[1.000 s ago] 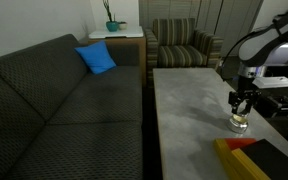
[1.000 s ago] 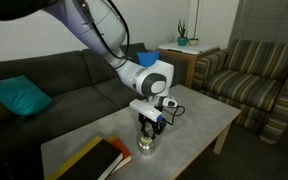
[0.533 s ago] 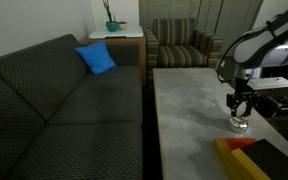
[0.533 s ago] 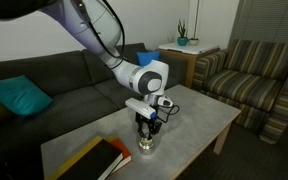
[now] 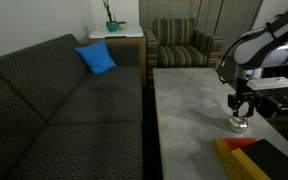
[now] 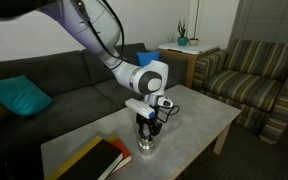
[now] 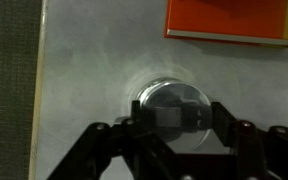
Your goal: Cover the metal container with the lid on the table
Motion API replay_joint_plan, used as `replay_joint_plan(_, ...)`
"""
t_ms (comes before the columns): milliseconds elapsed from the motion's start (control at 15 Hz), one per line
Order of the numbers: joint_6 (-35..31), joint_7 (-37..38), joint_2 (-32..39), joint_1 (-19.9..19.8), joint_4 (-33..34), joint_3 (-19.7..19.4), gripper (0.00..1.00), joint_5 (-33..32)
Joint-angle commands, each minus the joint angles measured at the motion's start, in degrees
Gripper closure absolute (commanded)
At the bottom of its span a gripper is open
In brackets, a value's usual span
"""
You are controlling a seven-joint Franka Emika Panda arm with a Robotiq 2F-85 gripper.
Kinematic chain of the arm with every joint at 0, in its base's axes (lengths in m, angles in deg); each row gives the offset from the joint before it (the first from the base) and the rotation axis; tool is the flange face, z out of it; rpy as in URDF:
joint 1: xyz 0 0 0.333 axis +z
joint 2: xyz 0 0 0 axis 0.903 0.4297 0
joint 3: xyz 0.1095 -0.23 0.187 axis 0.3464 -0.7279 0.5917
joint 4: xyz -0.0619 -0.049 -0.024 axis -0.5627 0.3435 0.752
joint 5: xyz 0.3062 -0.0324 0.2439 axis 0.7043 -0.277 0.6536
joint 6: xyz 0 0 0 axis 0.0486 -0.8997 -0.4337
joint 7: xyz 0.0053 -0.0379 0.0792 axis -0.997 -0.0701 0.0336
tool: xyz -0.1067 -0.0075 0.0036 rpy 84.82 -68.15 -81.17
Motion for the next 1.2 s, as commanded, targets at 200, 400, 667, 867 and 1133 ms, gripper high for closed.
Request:
replay_joint_plan(200,-4.02,-0.85,0.11,-1.1,-1.57,0.81,0.56,0.29)
replay_joint_plan(400,-4.69,-0.55,0.15,-1.06,-1.86,0.65,0.56,0.26)
replay_joint_plan(667,-5.06,-0.99,0.15,-1.16,-2.19,0.89,0.56,0.29)
replay_joint_plan(867,-6.33,-1.26,0.15,-1.38,-2.7,1.1,0.56,0.42)
replay_joint_plan(1133,-7.32,-1.78,0.16,-1.96,-3.33,1.62,0.56,0.75)
